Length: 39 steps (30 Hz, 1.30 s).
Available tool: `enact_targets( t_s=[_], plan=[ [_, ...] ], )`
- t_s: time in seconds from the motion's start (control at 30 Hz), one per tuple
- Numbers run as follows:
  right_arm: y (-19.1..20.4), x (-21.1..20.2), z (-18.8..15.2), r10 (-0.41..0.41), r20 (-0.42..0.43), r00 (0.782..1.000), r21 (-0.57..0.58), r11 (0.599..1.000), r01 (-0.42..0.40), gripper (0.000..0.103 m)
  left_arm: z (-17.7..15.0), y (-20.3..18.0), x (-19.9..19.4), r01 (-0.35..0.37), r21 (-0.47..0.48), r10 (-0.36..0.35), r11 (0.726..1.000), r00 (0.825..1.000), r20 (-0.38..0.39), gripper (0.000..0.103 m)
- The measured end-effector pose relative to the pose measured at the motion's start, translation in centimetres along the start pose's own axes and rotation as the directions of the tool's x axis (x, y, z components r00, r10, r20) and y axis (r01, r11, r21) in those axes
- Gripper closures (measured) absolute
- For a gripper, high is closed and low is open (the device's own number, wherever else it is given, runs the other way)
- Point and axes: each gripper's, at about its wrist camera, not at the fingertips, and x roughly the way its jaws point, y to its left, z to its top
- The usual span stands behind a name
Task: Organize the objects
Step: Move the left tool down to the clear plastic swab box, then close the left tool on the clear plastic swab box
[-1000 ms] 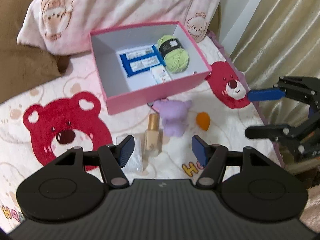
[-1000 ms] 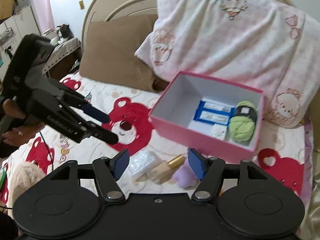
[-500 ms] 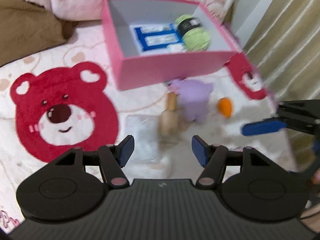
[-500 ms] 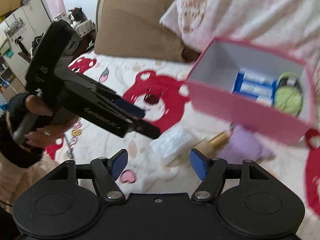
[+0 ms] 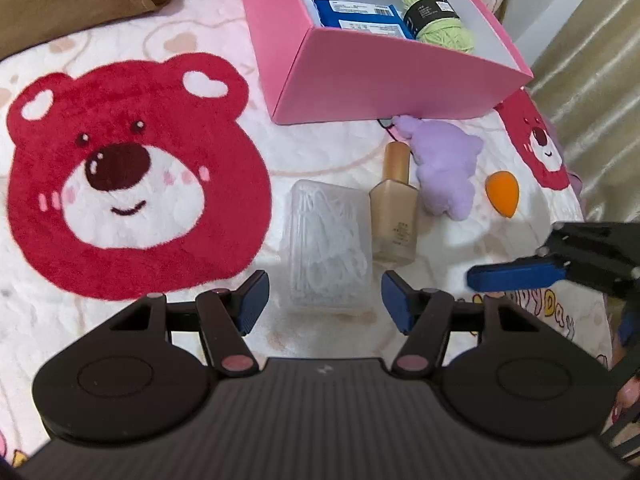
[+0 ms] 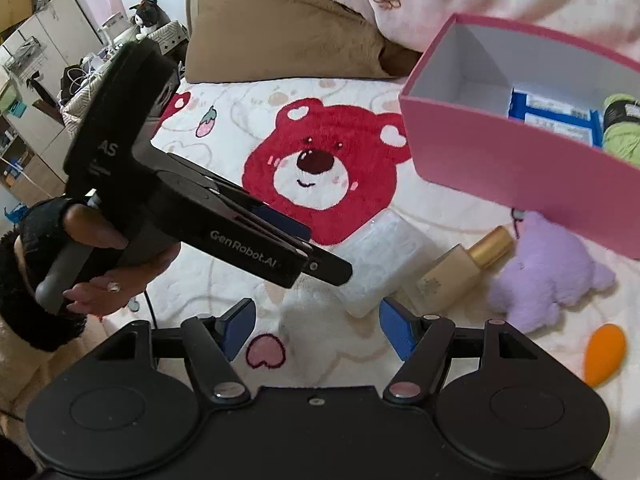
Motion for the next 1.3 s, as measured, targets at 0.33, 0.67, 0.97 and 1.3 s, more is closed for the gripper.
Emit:
enact_targets(
  t_s=[0.33, 0.67, 0.97, 1.3],
  plan=[
    [-0.1, 4.5, -1.5, -0.080, -0.016, 0.997, -0.061, 0.995, 0.079, 0.030, -0.3, 2.1, 2.2, -0.019, -0.064, 0.025, 0.998, 0.996, 0.088, 0.046],
    [0.1, 6.2, -2.1, -0.158, 0.004, 0.987, -0.044, 0.986, 0.158, 0.027, -1.3, 2.5, 3.5, 0.176, -0.219, -0.180, 0.960, 0.984, 0.000, 0.055],
    [0.2, 7.4, -2.2, -0.211, 0.001, 0.978, -0.031, 0.977, 0.211, 0.022, -1.8, 2.0, 3.8, 0.170, -0.241, -0.175, 0.955, 0.985, -0.003, 0.056],
    [-1.4, 8.1, -2.4, -0.201, -0.007, 0.980, 0.062, 0.978, 0.201, 0.035, -2.1, 1.3, 3.9, 0.123, -0.173, -0.118, 0.977, 0.992, 0.037, 0.047]
  ],
)
